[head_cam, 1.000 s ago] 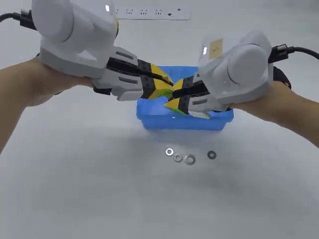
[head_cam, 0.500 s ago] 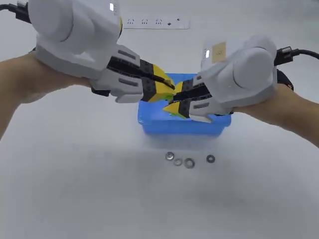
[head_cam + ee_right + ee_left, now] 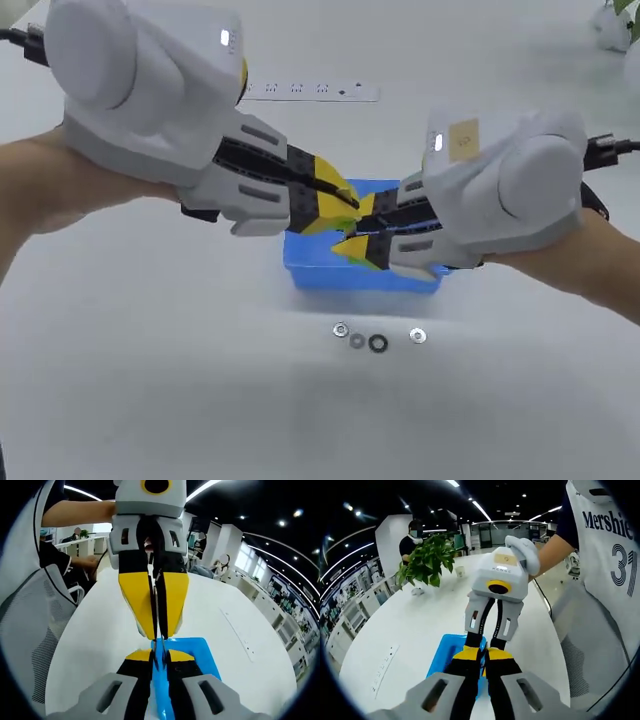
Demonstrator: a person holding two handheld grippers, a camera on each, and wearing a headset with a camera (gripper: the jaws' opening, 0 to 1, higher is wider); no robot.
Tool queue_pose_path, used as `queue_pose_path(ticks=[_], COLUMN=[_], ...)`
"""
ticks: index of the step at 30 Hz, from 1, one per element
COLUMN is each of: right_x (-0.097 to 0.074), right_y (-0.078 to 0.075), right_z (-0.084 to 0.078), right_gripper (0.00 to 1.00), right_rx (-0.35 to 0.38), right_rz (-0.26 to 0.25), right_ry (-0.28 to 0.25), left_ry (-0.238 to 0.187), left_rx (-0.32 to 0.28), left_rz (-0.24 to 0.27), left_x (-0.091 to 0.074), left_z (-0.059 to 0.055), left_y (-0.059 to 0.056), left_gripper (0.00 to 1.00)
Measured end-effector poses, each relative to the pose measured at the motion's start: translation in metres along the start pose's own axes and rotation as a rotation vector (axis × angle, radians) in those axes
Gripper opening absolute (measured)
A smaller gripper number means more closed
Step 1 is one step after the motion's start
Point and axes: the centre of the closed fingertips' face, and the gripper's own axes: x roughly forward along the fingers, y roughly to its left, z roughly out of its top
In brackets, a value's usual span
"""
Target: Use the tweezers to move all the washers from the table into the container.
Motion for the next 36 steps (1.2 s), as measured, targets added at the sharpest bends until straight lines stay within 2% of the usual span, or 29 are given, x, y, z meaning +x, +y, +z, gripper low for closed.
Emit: queue_pose_path(ticks=[8,17,25,29,36], right_x=[0.0,0.007,0.011,0.016,0.027], right_y=[0.025,0.052,0.059,0.062,0.057], right_z=[0.0,-0.011,-0.022,-0.028,-0.036], right_gripper=[0.11,0.11,0.11,0.11,0.12], right_rx=[0.008,0.023,0.057,0.059,0.088], right_rz=[0.024,0.069,0.06,0.063,0.057], right_ry=[0.008,0.029,0.044,0.056,0.06], left_ry=[-0.004,0.001,-0.022,-0.009,0.013], left_rx=[-0.004,-0.053,-0.107,-0.119,-0.131], left_rz=[-0.005,-0.018,0.005,0.007,0.02], left_x=[-0.001,0.002,0.005,0.008,0.01], left_z=[-0.001,-0.013,-0.026,-0.034,-0.046], left_y=[-0.028,-0.049,-0.052,-0.053,-0.046], left_gripper=[0.07,0.07,0.07,0.07,0.07])
